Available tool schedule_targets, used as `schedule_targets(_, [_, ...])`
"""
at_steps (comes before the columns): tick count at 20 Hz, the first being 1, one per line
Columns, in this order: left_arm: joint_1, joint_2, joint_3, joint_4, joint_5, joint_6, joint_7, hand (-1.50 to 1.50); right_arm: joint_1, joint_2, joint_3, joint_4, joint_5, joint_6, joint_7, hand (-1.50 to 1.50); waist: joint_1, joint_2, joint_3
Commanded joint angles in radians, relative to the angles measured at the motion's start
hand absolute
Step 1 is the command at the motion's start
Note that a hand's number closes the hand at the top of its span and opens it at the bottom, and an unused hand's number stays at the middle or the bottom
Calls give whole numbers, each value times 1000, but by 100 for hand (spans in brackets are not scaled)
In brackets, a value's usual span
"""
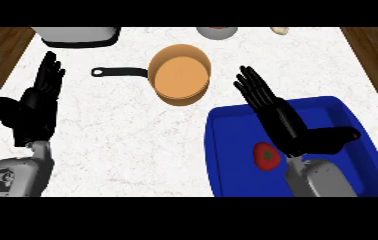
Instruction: Pick the tomato from the tray and place it in the pot
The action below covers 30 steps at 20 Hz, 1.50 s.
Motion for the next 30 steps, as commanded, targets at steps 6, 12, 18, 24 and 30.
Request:
schedule_targets(6, [-57,-37,13,-49,62,-21,36,0,-147,-275,-247,376,30,323,-320,150,35,10,-20])
schedule_targets(12, [-27,-48,17,-20,106,-67,31,0,-103,-267,-219,604,330,147,-732,-150,40,12,-20])
schedule_targets(18, [-13,-57,16,-65,110,-77,67,0,-217,-359,-224,741,382,317,-932,-150,19,-1,-23])
schedule_targets(24, [6,-74,4,-92,81,-44,79,0,-231,-485,-82,550,476,402,-702,-150,11,-8,-25])
schedule_targets(30, [5,-59,28,-46,91,-66,63,0,-246,-551,87,348,649,413,-529,-150,-3,-10,-27])
